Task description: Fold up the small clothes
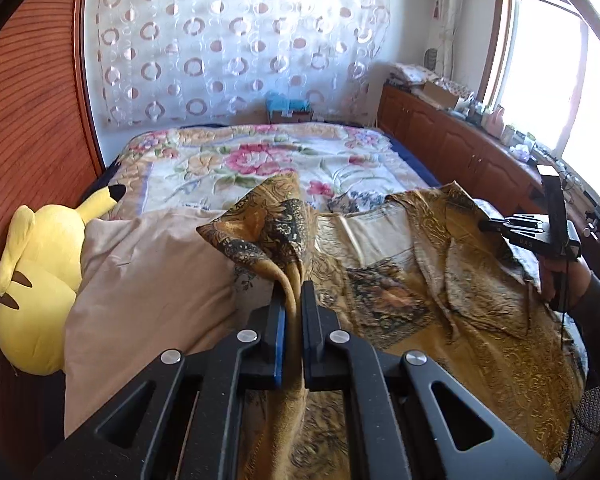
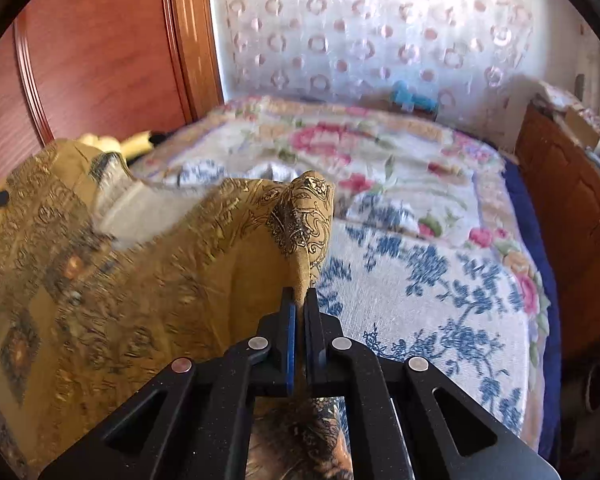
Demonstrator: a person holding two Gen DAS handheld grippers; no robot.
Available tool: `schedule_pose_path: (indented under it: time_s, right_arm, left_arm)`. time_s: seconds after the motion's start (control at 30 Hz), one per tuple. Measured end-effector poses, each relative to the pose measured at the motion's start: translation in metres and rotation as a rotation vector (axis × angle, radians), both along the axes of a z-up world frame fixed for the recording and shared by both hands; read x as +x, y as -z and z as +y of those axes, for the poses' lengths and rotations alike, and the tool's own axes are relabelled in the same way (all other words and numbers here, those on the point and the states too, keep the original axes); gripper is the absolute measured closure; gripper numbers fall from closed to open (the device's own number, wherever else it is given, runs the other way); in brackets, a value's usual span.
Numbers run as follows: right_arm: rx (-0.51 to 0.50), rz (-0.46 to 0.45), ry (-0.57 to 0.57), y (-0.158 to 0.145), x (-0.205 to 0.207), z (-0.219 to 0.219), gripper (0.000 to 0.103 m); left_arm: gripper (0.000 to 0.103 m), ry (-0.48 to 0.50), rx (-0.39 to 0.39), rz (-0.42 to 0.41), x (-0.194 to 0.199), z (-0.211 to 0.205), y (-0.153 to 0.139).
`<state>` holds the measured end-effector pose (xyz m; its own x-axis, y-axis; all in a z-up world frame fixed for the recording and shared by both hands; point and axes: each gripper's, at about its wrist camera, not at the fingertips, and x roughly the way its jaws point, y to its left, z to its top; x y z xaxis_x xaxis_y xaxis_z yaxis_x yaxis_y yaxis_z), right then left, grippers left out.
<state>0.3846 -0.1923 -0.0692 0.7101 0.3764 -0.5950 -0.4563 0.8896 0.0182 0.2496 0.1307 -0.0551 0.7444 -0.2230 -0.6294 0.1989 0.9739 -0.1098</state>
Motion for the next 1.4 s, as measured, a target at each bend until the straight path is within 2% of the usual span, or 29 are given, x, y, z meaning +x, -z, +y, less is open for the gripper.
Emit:
schedule_pose_path:
  time_s: [0.13, 0.27, 0.53, 0.7, 0.8, 0.9, 1.03, 1.27, 1.4]
  right_arm:
    - [0.058, -0.075, -0.009, -0.021, -0.04, -0.013, 0.1]
    - [0.074, -0.134, -0.036, -0.035, -0.093, -0.027, 0.1]
    - [0.128, -0.164, -0.063, -0.022, -0.208, -0.067, 0.1]
    - [0.165, -0.142, -0.047, -0.001, -0.274, -0.099, 0.1]
    - [0.181, -0.105, -0.046, 0.012, -0.31, -0.113, 0.1]
    - [0.177, -0.058, -0.049, 0.03, -0.337, -0.123, 0.1]
    - [0.176, 0.01, -0.032, 0.049, -0.354, -0.132, 0.1]
    - [0.162, 0.048, -0.038, 0.048, -0.35, -0.124, 0.1]
    - [0.149, 0.043, -0.036, 0.047, -0.354, -0.121, 0.1]
  left_arm:
    - [0.096, 0.006, -0.015, -0.045, -0.031, -0.001, -0.015]
    - [0.096, 0.003, -0.021, -0.083, -0.067, 0.003, -0.024]
    - [0.096, -0.022, -0.038, -0.112, -0.157, 0.02, -0.02]
    - [0.096, -0.06, -0.06, -0.101, -0.211, 0.03, 0.002]
    - [0.096, -0.06, -0.112, -0.047, -0.231, 0.03, 0.028]
    - [0.096, -0.069, -0.105, 0.005, -0.243, 0.023, 0.053]
    - [0.096, -0.081, -0.13, 0.049, -0.247, 0.023, 0.068]
    - [0.095, -0.05, -0.049, 0.007, -0.263, 0.015, 0.057]
    - [0.088, -0.04, -0.031, -0.024, -0.273, 0.018, 0.046]
